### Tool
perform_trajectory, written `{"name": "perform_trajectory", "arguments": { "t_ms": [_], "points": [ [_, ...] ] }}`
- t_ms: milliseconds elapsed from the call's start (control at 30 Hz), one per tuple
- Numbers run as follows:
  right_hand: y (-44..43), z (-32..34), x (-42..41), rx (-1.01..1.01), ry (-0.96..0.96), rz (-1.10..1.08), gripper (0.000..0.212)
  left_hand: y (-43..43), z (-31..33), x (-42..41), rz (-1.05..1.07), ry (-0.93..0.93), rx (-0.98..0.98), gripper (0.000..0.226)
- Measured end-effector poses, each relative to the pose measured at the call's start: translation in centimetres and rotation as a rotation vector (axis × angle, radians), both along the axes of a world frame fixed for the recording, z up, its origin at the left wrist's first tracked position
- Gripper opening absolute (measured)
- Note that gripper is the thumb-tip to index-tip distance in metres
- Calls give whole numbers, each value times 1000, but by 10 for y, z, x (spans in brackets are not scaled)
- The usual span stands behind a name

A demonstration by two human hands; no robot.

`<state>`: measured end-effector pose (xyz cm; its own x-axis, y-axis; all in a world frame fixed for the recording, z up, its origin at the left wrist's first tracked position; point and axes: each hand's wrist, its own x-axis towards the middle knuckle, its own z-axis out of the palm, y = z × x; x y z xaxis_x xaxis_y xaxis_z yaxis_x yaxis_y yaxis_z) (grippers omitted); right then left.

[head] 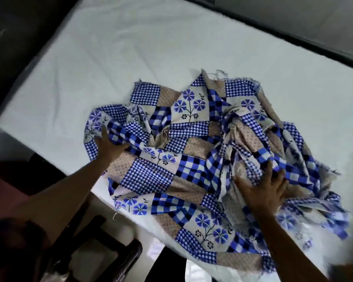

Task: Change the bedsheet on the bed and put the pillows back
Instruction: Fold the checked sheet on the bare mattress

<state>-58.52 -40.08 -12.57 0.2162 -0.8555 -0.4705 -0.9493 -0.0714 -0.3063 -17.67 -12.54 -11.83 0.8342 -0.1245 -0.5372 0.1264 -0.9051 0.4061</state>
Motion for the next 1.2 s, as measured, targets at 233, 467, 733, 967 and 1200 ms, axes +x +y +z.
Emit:
{"name": "perform_trajectory", "arguments": {
  "t_ms": [233,467,733,967,1200],
  "points": [
    [-6,-15,41,31,143,-25,98,-84,-10,-43,76,68,-209,55],
    [-8,26,91,195,-158,52,37,-177,-13,-189,-497,721,-281,18],
    [-81,86,72,209,-206,250,58,-172,81,-154,-475,509,-414,19],
    [-13,47,41,-399,-312,373,40,-105,36,-136,-284,-20,-237,33],
    [148,10,-26,52,-195,768,58,-24,-10,-168,-135,200,-50,81]
  ]
}}
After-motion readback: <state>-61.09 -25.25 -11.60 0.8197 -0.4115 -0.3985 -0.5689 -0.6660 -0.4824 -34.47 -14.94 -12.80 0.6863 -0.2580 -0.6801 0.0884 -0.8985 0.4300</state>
